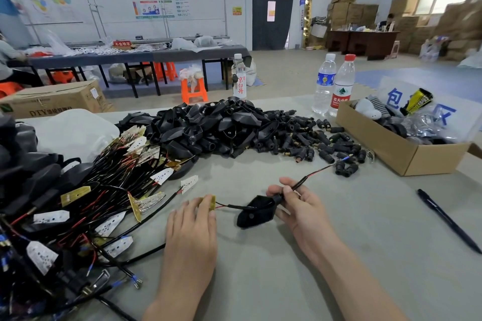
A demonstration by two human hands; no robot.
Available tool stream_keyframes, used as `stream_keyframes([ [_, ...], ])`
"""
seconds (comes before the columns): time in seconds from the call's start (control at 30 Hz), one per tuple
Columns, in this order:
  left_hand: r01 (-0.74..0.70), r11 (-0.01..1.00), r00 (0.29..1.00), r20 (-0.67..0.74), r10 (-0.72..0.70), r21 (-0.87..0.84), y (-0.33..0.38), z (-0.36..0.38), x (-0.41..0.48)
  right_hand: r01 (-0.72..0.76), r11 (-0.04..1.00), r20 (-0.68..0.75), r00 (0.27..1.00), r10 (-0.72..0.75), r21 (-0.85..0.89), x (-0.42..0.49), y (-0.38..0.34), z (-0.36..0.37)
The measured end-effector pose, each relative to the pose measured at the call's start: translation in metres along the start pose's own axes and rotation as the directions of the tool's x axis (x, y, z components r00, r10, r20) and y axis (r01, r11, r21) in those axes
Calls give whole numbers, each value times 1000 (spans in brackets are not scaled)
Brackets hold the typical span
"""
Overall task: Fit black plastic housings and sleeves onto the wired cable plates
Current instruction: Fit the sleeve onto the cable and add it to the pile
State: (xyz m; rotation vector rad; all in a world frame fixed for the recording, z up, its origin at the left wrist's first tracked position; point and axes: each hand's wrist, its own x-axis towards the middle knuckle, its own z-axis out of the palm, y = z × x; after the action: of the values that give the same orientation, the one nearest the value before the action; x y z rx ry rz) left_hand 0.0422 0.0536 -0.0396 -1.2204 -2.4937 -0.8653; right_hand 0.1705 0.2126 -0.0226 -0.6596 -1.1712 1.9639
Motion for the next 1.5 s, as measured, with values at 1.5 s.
stream_keyframes([
  [1.5, 329, 360, 934, 245, -260, -873, 5, -4, 11, -86, 892, 114, 993, 39, 443, -18, 7, 28],
])
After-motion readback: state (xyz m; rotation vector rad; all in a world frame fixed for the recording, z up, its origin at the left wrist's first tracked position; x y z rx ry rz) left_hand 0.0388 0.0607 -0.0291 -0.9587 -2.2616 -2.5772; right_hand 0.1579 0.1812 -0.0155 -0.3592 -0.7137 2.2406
